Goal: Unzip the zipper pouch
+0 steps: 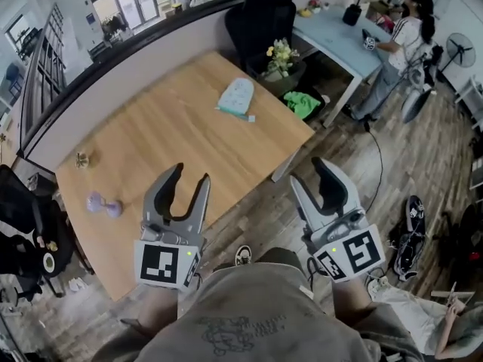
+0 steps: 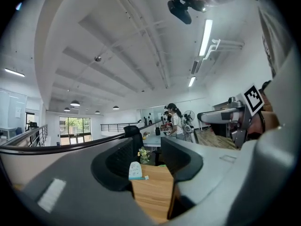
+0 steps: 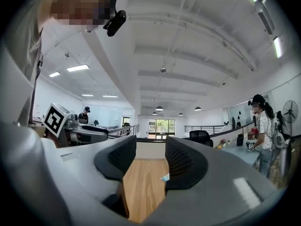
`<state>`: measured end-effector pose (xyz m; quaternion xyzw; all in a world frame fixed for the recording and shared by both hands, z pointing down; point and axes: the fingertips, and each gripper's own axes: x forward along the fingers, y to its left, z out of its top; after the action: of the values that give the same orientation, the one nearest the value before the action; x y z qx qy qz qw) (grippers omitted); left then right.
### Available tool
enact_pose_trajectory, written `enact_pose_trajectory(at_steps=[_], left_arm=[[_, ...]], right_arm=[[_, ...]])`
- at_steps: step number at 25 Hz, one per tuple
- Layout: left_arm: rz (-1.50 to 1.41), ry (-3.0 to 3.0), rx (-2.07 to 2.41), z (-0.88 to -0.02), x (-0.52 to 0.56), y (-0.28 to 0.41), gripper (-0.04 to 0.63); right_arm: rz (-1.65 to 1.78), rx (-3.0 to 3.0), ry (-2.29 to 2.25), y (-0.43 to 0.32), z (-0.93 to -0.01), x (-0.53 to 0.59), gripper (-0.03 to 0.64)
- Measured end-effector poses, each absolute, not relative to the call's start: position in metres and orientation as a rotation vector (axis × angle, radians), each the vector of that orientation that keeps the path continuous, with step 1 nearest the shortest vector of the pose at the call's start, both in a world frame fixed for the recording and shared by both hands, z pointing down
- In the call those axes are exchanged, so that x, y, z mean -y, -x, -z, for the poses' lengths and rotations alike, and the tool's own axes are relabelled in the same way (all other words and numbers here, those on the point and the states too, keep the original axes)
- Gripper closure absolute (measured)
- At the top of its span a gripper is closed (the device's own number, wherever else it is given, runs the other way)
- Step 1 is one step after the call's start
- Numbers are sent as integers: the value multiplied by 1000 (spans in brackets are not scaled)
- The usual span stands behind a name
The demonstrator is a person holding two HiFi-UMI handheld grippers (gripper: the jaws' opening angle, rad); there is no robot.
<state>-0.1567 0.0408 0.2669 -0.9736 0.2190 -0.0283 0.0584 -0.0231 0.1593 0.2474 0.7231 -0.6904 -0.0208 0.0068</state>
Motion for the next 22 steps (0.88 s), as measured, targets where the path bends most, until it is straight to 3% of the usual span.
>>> enact_pose_trajectory(at_steps=[22], left_arm=[[240, 2845, -1076, -296, 102, 44, 422]], right_arm=[[-27, 2471, -1834, -116, -288, 41, 437]])
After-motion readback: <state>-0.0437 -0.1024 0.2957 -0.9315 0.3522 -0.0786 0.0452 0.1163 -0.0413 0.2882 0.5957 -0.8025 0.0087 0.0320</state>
